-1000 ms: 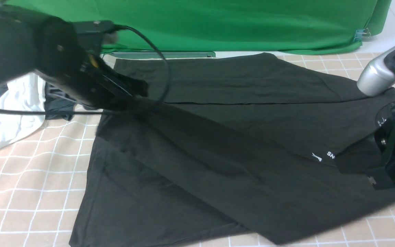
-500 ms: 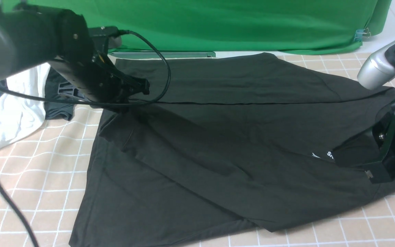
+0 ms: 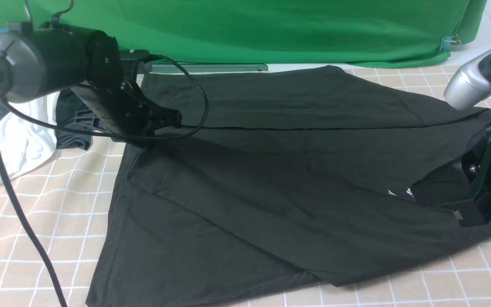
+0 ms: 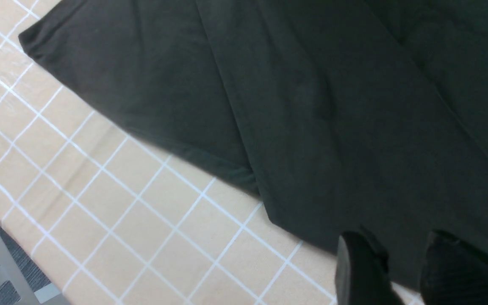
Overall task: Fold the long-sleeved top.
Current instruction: Use the left arm to drag and place the cuff at the centered position on the left edge of the fabric, then use the left arm to clamp the cuff farthest from it
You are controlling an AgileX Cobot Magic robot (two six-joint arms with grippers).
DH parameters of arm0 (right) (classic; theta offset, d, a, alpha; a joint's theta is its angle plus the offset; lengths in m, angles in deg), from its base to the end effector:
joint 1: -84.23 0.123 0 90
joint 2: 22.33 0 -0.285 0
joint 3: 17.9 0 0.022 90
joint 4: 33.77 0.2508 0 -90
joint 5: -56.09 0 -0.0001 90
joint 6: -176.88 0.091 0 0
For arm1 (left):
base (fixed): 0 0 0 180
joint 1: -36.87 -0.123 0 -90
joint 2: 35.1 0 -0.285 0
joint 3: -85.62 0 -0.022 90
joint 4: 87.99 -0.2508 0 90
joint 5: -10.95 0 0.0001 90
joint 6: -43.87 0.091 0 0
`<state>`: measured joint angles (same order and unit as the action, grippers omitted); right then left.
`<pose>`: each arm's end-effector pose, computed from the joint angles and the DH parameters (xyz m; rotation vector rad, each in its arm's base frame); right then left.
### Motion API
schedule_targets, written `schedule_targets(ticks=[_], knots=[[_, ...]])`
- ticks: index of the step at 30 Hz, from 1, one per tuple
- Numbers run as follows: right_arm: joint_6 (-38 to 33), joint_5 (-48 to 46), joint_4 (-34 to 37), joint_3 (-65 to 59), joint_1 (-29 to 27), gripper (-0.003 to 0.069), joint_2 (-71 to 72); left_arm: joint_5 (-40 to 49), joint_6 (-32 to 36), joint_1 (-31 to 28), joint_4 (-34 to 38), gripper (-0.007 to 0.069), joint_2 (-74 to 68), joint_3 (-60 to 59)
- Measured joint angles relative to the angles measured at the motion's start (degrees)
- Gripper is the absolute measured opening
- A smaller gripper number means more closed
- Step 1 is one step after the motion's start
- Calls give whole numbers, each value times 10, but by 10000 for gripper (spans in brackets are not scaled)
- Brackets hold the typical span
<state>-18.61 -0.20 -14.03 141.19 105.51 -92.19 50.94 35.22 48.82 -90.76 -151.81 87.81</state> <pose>0.1793 0.0973 0.3372 -0.6729 2.4584 0.4785 0.3963 -0.0810 0.2114 0.1181 2.6939 -0.0567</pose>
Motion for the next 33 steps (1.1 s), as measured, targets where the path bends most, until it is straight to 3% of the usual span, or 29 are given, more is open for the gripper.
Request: schedule_targets(ticks=[10,14,24,33], knots=[[0,0,0,0,0,237,0,16,-3,-7,0,42,-12,0],[0,0,0,0,0,238,0,28,-5,-7,10,115,-17,1],[0,0,0,0,0,239,0,55,-47,-19,-7,449,-19,150],[0,5,0,0,0,240,0,85,-78,-51,-2,486,-108,229]])
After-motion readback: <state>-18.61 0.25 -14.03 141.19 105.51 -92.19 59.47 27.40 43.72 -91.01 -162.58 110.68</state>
